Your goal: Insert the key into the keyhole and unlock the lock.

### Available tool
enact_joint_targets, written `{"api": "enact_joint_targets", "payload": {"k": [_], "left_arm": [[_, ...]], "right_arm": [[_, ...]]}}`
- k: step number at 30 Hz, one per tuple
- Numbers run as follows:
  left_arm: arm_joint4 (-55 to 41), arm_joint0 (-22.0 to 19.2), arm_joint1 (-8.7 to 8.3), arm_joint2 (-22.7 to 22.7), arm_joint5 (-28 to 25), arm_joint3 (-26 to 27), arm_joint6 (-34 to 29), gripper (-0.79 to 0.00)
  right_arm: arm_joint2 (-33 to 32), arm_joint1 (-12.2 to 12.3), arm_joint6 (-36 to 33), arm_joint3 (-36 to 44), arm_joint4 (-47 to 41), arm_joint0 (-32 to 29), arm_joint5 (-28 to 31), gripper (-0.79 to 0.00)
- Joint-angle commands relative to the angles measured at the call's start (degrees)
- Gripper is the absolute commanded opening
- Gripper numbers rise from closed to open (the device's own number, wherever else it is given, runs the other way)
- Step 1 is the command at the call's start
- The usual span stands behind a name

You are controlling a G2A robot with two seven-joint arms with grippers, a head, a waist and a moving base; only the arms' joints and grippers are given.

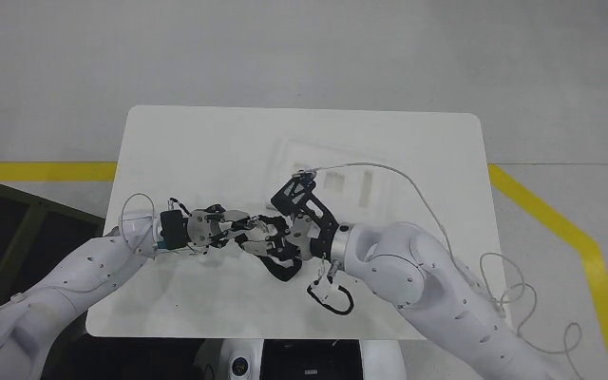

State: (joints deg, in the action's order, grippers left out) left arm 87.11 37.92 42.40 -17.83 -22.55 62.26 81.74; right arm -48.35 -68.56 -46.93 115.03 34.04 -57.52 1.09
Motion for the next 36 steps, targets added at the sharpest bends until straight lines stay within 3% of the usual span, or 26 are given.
{"api": "enact_joint_targets", "payload": {"k": [1, 8, 10, 18, 30, 31, 32, 36], "left_arm": [[0.0, 0.0, 0.0, 0.0, 0.0, 0.0, 0.0, -0.785], [0.0, 0.0, 0.0, 0.0, 0.0, 0.0, 0.0, -0.785], [-0.17, 0.33, 0.04, -0.2, 0.04, 0.58, -1.38, -0.785], [-1.47, 0.47, -0.92, -2.27, -8.16, 4.49, -8.18, -0.785], [-7.56, 0.43, -3.15, -4.44, -16.0, 9.17, -16.01, -0.785], [-7.65, 0.51, -3.25, -4.47, -16.39, 9.4, -16.4, -0.785], [-7.76, 0.69, -3.32, -4.43, -16.72, 9.62, -16.73, -0.785], [-8.06, 1.51, -3.45, -4.41, -17.13, 9.89, -17.15, -0.785]], "right_arm": [[-1.35, 0.34, -0.08, -0.43, -1.81, -0.36, 5.85, 0.0], [-5.61, 1.61, -0.85, -6.28, -5.35, -0.45, 25.68, 0.0], [-6.41, 1.93, -0.29, -7.4, -4.43, -0.66, 29.68, 0.0], [-9.45, 3.05, 4.27, -8.86, 4.73, -1.53, 41.91, 0.0], [-9.96, 3.17, 6.41, -7.81, 7.99, -2.46, 40.75, 0.0], [-10.32, 3.19, 8.17, -7.97, 8.44, -2.89, 40.61, -0.585], [-10.69, 3.22, 9.68, -7.95, 9.61, -3.25, 40.55, -0.785], [-11.7, 3.44, 14.69, -7.31, 14.96, -4.68, 41.5, -0.785]]}}
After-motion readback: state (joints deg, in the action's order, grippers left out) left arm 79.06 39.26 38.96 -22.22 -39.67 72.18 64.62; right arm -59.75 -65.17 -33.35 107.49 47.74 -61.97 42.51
